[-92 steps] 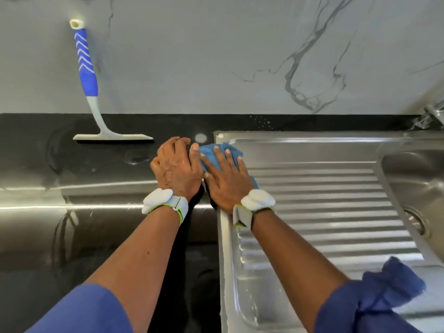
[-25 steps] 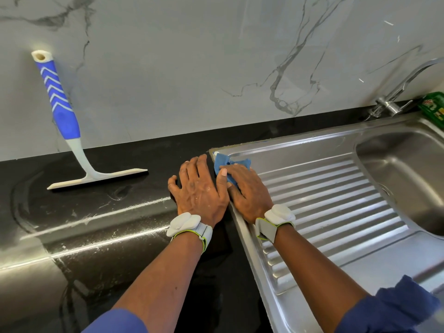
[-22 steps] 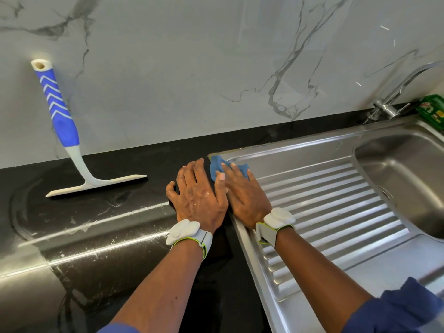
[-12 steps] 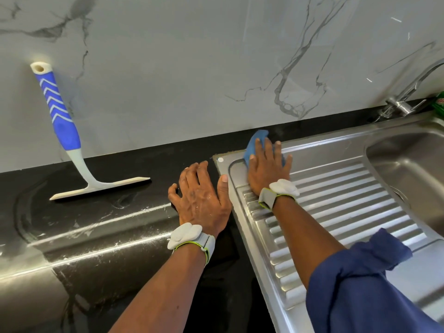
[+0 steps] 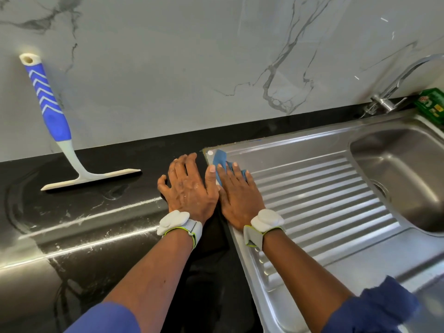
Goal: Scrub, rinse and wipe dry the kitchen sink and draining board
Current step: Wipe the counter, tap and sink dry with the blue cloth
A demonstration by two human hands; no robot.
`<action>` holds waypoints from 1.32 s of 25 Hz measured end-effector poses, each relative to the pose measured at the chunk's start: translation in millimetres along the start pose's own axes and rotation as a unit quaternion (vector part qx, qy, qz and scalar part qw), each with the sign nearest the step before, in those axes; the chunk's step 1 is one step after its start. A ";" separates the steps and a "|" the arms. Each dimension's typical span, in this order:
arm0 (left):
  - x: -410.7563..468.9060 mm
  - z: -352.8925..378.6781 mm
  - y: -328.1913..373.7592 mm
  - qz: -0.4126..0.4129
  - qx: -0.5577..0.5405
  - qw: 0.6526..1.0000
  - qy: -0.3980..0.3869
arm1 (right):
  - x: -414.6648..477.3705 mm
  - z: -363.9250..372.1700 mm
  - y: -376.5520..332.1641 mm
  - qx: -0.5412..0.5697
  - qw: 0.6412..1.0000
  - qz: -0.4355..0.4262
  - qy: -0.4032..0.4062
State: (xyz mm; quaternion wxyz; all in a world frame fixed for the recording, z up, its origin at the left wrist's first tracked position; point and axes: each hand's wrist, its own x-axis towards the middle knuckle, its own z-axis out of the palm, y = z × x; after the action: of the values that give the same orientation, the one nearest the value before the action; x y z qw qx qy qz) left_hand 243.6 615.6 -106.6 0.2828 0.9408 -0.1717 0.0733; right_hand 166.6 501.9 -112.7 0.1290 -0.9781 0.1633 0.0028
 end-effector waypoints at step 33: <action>7.7 4.7 1.6 0.085 0.080 0.991 -0.060 | 2.0 -114.7 195.8 0.038 0.905 0.335 0.261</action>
State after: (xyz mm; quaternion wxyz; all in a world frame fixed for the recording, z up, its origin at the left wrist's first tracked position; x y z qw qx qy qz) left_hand 250.4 609.6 -107.8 0.1886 0.9450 -0.2616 0.0538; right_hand 101.6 293.3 -51.1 0.1103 -0.8260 0.5089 -0.2158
